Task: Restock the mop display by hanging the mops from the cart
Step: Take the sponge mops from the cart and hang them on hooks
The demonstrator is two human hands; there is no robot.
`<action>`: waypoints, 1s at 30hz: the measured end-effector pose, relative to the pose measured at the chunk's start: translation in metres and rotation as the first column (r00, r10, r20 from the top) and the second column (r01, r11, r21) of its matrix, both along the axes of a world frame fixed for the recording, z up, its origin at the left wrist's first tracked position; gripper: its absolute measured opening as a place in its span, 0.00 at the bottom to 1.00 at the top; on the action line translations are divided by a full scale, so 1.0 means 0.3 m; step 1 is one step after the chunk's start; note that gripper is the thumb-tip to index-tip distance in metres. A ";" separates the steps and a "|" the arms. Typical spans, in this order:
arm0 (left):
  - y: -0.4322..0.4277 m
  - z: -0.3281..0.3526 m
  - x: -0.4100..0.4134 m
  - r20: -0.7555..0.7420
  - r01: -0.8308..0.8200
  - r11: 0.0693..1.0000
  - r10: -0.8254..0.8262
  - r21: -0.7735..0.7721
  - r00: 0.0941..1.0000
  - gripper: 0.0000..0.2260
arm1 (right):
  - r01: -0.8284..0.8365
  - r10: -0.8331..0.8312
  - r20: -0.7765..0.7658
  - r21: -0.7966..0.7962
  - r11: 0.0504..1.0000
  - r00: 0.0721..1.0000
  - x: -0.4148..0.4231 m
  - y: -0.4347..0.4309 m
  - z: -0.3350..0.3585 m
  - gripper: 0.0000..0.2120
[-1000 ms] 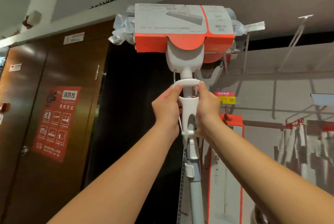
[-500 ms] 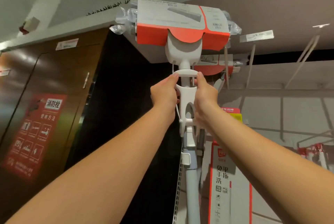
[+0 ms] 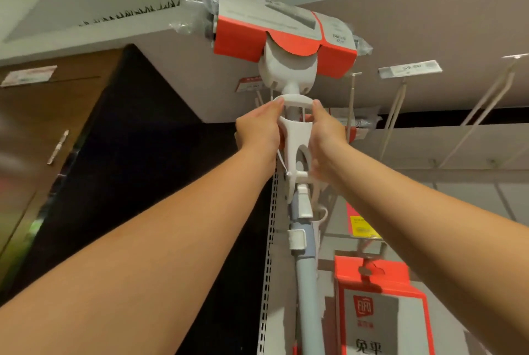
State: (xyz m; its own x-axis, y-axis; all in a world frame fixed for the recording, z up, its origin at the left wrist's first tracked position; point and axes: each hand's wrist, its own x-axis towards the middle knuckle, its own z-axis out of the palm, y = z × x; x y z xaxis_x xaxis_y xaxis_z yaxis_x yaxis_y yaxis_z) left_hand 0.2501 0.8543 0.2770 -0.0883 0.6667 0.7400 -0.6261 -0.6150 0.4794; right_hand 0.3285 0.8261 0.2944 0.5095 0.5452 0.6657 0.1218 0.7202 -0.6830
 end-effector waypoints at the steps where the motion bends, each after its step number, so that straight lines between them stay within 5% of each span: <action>1: 0.023 0.017 0.007 0.005 0.002 1.000 -0.002 0.009 1.000 0.07 | 0.009 -0.009 0.005 0.003 1.000 1.000 0.005 0.019 0.018 0.21; 14: 0.229 0.167 0.154 -0.015 0.027 0.995 -0.025 0.095 1.000 0.03 | 0.160 -0.161 -0.001 0.064 0.985 0.987 0.144 0.189 0.160 0.19; 30: 0.366 0.240 0.267 -0.117 0.193 0.976 -0.181 0.098 0.976 0.09 | 0.209 -0.192 -0.170 0.085 0.974 0.967 0.223 0.297 0.190 0.17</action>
State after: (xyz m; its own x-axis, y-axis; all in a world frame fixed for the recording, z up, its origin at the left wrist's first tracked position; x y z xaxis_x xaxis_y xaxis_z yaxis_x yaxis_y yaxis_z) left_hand 0.3301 0.9643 0.3490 0.1136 0.5795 0.8070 -0.6840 -0.5435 0.4866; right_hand 0.3954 0.9151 0.3514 0.7053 0.3549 0.6136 0.1663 0.7586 -0.6299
